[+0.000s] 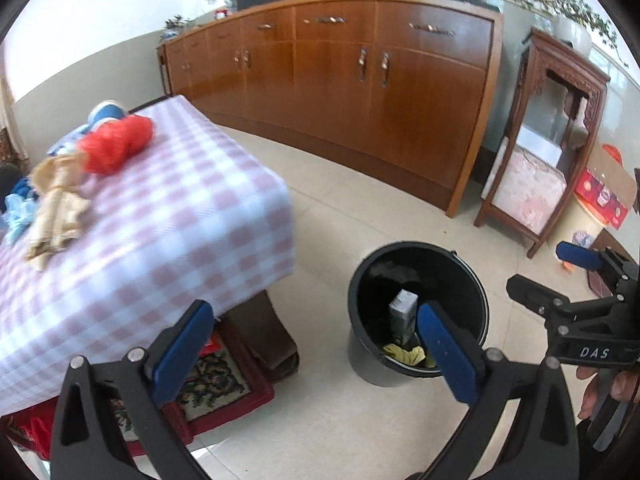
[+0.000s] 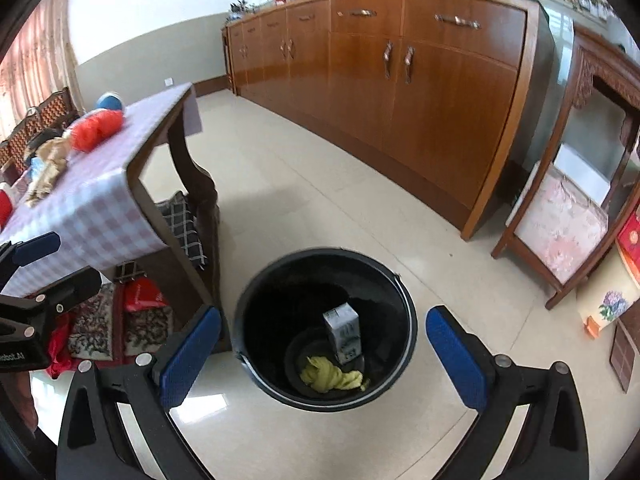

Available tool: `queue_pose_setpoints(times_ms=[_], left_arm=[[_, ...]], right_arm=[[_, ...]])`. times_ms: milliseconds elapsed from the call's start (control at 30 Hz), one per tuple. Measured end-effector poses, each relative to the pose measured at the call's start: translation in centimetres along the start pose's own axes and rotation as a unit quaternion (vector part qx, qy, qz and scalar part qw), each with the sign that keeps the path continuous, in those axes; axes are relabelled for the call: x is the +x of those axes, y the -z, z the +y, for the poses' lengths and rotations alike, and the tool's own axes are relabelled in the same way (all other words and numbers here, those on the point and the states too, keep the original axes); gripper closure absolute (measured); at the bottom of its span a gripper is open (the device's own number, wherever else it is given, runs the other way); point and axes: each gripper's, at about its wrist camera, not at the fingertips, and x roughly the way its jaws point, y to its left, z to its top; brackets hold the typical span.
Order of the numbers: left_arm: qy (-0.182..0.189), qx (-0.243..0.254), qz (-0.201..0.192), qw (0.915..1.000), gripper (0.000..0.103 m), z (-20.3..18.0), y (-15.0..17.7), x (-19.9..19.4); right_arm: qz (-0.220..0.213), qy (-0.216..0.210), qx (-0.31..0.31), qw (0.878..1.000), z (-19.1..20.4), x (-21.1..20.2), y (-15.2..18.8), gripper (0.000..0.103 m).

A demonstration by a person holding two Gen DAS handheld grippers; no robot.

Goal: Collect trash
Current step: 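Move both tools back toward the table items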

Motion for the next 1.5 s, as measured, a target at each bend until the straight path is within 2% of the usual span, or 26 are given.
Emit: queue_pose_setpoints(times_ms=[367,700,933,1167,1367,1500], left_arm=[[-0.055,-0.039,-0.028,0.9973,0.0,4.9,-0.7,-4.6],[-0.11,-0.086,-0.047,0.9891,0.0,11.2,0.1,-8.3],[-0.159,-0.126,-0.061,0.9773,0.0,16.6,1.2,-10.8],[-0.21,-0.16,-0.077,0.9613,0.0,20.8,2.7,-13.2],[-0.235,-0.19,-0.089,0.9491,0.0,24.2,4.1,-14.8],[-0.241,-0.197,-0.086,0.9464,0.0,26.1,4.8,-14.9]], right_arm=[[-0.056,-0.038,-0.029,0.997,7.0,-4.6,-3.3,0.0],[-0.086,-0.084,-0.072,0.99,14.6,-6.0,-6.2,0.0],[-0.094,-0.118,-0.09,0.984,19.5,-6.5,-7.3,0.0],[-0.093,-0.139,-0.108,0.98,23.8,-6.6,-8.0,0.0],[-0.085,-0.157,-0.126,0.976,27.4,-6.2,-8.3,0.0],[-0.094,-0.164,-0.146,0.971,30.0,-5.5,-8.4,0.0]])
